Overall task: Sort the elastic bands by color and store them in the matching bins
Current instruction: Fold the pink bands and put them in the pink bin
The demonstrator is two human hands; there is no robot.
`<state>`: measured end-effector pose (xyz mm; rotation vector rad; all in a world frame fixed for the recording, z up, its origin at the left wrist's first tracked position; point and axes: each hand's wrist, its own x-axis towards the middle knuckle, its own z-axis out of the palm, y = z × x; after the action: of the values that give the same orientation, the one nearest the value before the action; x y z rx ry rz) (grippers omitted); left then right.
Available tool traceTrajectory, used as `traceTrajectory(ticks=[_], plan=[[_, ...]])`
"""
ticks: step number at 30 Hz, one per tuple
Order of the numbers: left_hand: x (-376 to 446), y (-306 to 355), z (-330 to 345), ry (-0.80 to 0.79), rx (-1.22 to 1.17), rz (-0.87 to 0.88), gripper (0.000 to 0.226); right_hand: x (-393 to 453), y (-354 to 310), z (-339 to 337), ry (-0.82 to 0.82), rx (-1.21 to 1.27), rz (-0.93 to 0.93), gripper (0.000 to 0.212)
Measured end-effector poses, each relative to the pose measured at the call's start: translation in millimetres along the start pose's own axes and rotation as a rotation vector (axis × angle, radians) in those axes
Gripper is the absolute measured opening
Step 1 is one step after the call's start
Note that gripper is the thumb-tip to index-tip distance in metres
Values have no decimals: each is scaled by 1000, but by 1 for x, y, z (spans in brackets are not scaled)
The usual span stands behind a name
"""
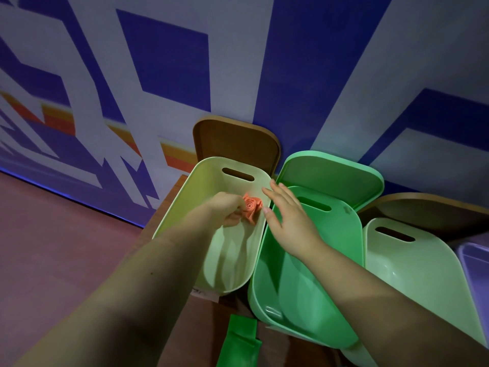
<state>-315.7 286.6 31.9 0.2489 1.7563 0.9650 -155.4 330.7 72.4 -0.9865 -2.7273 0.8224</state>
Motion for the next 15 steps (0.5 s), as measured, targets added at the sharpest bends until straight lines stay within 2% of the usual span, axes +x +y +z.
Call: traceTrajectory(ticks=[4, 8, 12, 15], plan=[[-7, 0, 1, -58, -10, 14, 18, 0, 0, 2, 4, 3, 0, 47], [-3, 0, 3, -10, 19, 59, 20, 0, 1, 2, 5, 4, 3, 47], [6, 6, -2, 95, 261, 102, 28, 0, 2, 3, 6, 5, -3, 46], [6, 10, -2, 75, 379, 144, 30, 1, 2, 4, 13, 20, 1, 46]])
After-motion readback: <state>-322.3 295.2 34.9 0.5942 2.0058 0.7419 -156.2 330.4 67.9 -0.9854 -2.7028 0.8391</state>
